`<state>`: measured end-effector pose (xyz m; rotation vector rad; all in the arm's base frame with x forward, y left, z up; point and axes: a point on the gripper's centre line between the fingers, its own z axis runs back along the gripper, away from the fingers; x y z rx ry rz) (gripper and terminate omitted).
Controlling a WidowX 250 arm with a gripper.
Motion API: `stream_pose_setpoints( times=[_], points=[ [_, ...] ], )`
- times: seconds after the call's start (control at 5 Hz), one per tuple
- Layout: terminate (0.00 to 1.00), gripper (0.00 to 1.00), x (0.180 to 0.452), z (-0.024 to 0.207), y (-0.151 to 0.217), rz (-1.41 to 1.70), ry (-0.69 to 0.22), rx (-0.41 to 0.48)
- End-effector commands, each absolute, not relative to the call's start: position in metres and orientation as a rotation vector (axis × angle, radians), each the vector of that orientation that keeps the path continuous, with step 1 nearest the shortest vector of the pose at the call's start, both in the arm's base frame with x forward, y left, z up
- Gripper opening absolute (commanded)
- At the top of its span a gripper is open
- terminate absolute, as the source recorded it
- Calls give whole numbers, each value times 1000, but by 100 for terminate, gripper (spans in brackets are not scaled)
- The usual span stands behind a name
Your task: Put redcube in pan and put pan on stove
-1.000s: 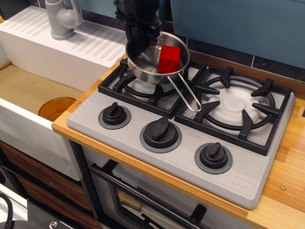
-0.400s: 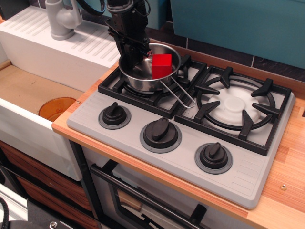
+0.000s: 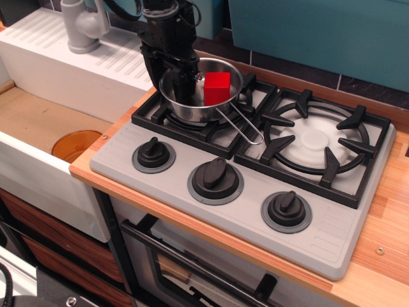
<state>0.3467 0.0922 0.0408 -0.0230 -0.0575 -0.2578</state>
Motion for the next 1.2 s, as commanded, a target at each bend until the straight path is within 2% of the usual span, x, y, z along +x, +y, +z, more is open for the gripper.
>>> stream_pose_setpoints(
  times=[0.0, 0.4, 0.8, 1.0],
  points=[
    [0, 100, 360, 121, 79, -244, -125, 57],
    [0, 100, 360, 153, 69, -241, -89, 82],
    [0, 100, 366, 173, 56, -244, -44, 71],
    [0, 100, 370, 174, 55, -255, -46, 69]
  ],
)
